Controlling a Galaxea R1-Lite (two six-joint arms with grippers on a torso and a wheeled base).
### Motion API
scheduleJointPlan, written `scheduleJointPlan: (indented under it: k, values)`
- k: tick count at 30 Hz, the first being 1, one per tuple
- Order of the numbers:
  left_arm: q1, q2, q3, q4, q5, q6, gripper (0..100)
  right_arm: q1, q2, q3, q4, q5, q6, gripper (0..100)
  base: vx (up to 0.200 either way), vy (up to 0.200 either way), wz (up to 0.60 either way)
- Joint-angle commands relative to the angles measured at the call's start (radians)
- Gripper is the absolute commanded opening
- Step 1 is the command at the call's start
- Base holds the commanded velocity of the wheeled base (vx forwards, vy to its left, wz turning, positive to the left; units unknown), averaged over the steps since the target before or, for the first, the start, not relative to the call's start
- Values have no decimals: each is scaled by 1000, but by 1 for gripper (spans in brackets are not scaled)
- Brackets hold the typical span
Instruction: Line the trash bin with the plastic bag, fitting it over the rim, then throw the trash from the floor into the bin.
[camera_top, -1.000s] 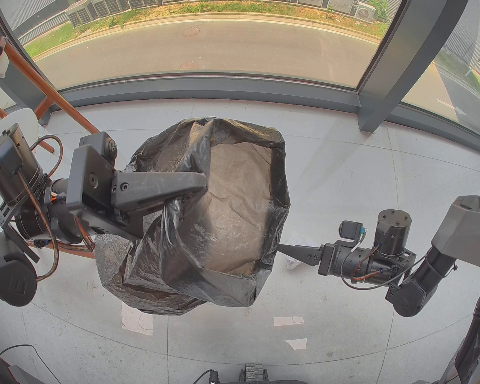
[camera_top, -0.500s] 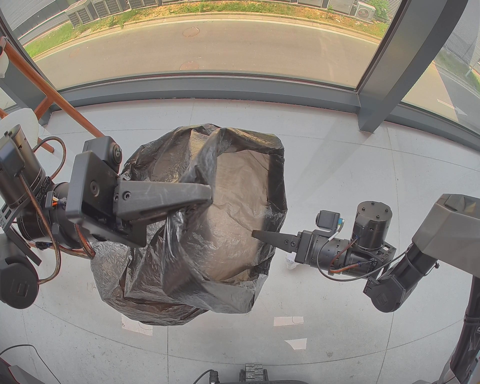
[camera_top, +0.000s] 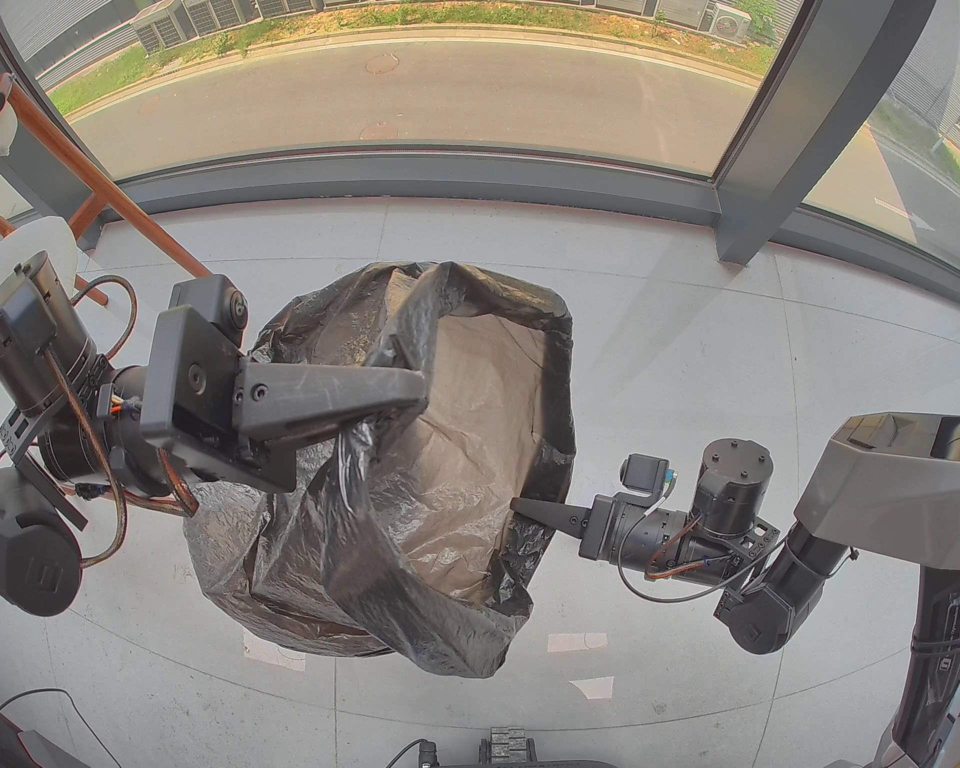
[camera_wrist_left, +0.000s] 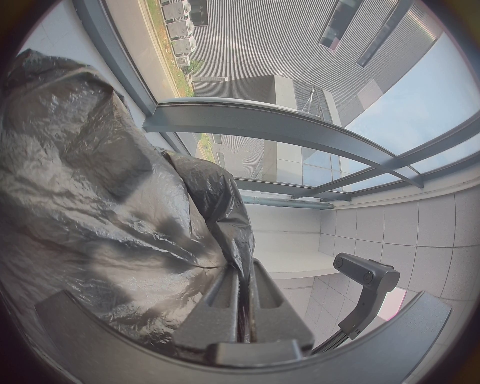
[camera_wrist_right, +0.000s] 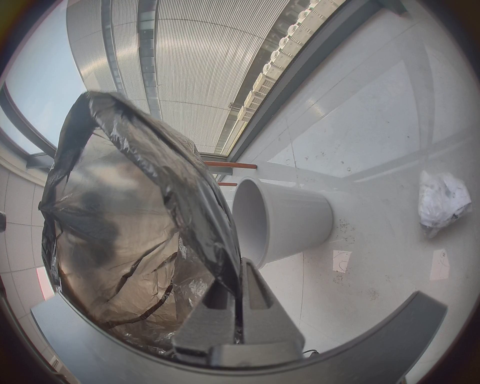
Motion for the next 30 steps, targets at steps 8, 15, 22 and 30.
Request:
scheduleJointPlan:
  k: [8,15,22,30]
  values:
    - [124,71,83,-278,-2,-14,0,-38,-263,39,162,-26,30,0,0,0,0]
    - [206,68,192,-377,8,-6,0,-24,-445,-5,493,-166,36,0,0,0,0]
    - [209,71,281,-445,89,3,0,59,-504,-53,596,-172,44,0,0,0,0]
    - [200,102,244,-446,170,5,0,102,-497,-57,598,-178,43,0,0,150,0]
